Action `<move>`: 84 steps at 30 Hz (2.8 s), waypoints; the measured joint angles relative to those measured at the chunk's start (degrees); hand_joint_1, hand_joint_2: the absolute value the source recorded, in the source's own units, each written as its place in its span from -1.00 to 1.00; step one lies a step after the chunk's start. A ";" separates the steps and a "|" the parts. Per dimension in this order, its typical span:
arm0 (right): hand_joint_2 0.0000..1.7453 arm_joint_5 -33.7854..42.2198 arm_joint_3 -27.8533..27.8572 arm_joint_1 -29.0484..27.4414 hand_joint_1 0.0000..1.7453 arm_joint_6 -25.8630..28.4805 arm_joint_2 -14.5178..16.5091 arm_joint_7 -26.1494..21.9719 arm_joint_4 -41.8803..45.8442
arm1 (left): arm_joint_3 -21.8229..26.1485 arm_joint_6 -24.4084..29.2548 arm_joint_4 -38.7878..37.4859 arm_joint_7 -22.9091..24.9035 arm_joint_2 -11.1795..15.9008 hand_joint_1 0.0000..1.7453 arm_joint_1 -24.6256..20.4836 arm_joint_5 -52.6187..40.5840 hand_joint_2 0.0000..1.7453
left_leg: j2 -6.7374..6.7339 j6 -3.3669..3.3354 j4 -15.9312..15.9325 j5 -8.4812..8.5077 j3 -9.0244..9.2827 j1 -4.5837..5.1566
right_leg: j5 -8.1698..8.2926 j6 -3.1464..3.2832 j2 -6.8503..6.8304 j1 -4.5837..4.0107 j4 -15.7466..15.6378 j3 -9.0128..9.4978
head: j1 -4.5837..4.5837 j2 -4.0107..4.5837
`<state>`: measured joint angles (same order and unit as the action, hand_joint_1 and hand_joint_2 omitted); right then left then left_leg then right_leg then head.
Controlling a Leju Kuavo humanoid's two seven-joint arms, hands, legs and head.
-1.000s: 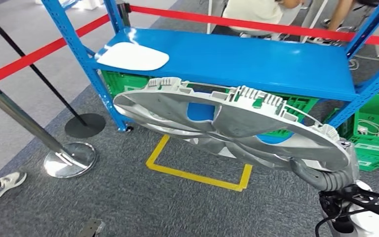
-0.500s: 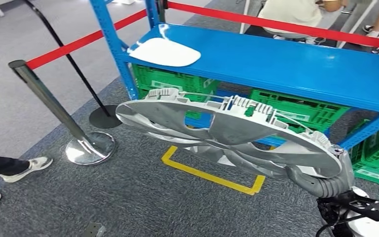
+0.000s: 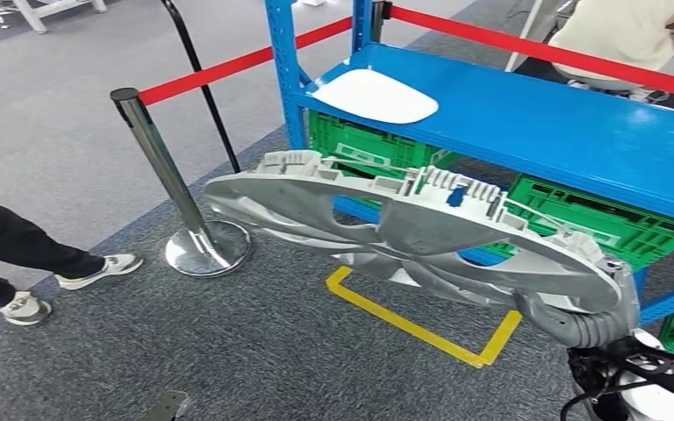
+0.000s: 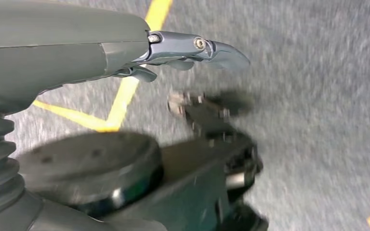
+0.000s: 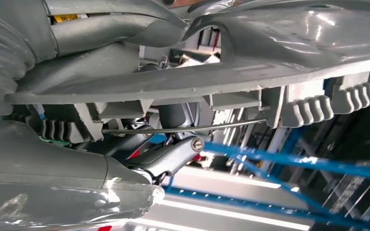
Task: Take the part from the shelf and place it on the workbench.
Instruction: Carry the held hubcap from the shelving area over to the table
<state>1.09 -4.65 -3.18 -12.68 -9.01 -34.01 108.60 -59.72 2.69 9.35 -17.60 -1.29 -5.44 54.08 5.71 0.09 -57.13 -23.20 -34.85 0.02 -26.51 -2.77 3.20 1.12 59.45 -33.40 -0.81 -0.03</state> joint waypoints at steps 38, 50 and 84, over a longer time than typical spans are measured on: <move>1.00 -0.12 4.40 -2.76 1.00 -0.16 0.26 0.02 3.06 | -2.07 4.08 -0.02 -2.15 -0.33 -1.00 -1.52 1.85 1.00 | -4.48 1.96 -10.57 -5.35 -5.80 -0.16 | 0.53 1.90 -3.40 -0.21 -0.96 0.56 | -0.55 0.01; 1.00 11.22 4.65 3.35 1.00 -5.36 -2.86 6.13 5.63 | -2.07 7.29 -0.03 -2.98 -0.02 -1.00 -1.43 1.31 1.00 | -6.67 -0.45 0.44 0.22 -0.27 0.47 | -1.42 -0.02 -6.88 -0.53 0.29 0.56 | -0.40 0.00; 1.00 21.86 -4.05 33.08 1.00 -3.85 -8.30 19.59 8.95 | -4.12 6.72 -0.07 -3.16 -0.69 -1.00 -1.02 0.28 1.00 | -4.87 -1.22 -0.29 0.87 -1.32 0.13 | -6.96 -0.62 -3.68 -0.52 12.36 -5.25 | -0.30 0.00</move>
<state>22.95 -8.70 29.90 -16.53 -17.31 -14.43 117.55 -63.83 9.41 9.29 -20.76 -1.99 -6.46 54.36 0.84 -1.14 -57.42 -22.33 -36.17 0.15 -33.47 -3.39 -0.48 0.60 71.82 -38.66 -1.11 -0.03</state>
